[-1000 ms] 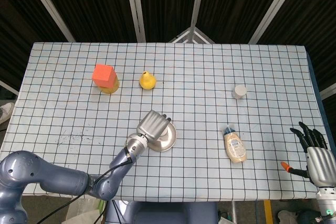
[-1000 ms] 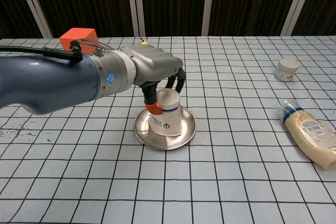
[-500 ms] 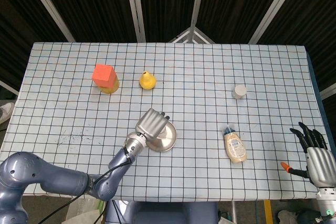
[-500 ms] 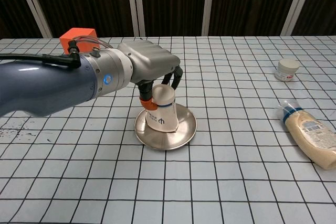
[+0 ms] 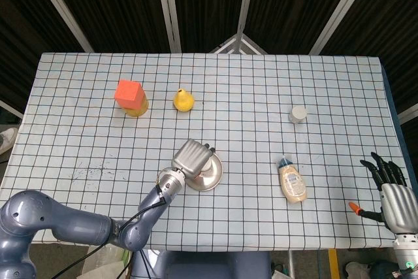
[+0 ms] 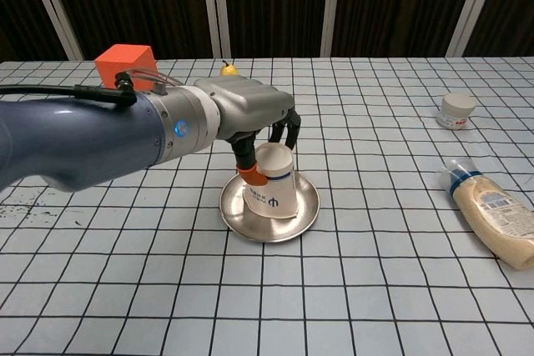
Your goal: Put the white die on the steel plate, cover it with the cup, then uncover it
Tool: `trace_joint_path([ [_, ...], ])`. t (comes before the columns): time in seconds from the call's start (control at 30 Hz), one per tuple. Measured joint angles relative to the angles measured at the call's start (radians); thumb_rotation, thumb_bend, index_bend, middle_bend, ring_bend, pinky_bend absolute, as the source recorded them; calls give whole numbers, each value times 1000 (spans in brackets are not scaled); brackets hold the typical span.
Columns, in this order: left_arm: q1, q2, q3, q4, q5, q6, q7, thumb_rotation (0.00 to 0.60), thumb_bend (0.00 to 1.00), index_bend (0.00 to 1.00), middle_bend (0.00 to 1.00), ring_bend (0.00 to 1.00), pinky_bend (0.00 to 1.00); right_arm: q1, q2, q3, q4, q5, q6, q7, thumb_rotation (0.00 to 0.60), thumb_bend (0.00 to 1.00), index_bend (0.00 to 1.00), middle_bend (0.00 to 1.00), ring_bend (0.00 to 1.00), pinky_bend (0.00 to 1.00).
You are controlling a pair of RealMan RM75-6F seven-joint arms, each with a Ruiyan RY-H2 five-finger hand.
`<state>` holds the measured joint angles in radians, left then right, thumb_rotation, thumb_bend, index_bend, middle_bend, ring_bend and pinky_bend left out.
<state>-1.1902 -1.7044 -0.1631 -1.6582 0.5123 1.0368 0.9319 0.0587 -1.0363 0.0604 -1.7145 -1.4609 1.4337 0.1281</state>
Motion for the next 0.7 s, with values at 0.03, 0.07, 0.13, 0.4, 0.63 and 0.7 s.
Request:
trace_joint_path([
  [0.03,3,2,-9,-7,-25,-23,-28,600,455,442,469,676,739,0,1,0,0,0,1,1,600,143,178,33,104,0],
  [0.07,4,5,-16,-10,-48,-44,-52,600,455,444,471,677,739,-1,1,1,0,0,2,1,600,143,178,33,103,0],
  [0.13,5,9,-27,-10,-96,-89,-102,600,455,444,471,677,740,-2,2,2,0,1,5,4,600,143,178,33,103,0],
  [0.4,2,-1,-22,9,-30,13,-53,600,456,459,478,677,739,1,0,1,3,4,-2,3,600,143,178,33,104,0],
  [0.63,8,18,-62,-14,-107,-113,-145,600,456,466,486,677,739,-1,0,1,1,1,3,3,600,143,178,33,104,0],
  [0.7,4,23,-62,-13,-108,-160,-144,600,456,462,487,677,739,-1,1,1,1,1,3,5,600,143,178,33,104,0],
])
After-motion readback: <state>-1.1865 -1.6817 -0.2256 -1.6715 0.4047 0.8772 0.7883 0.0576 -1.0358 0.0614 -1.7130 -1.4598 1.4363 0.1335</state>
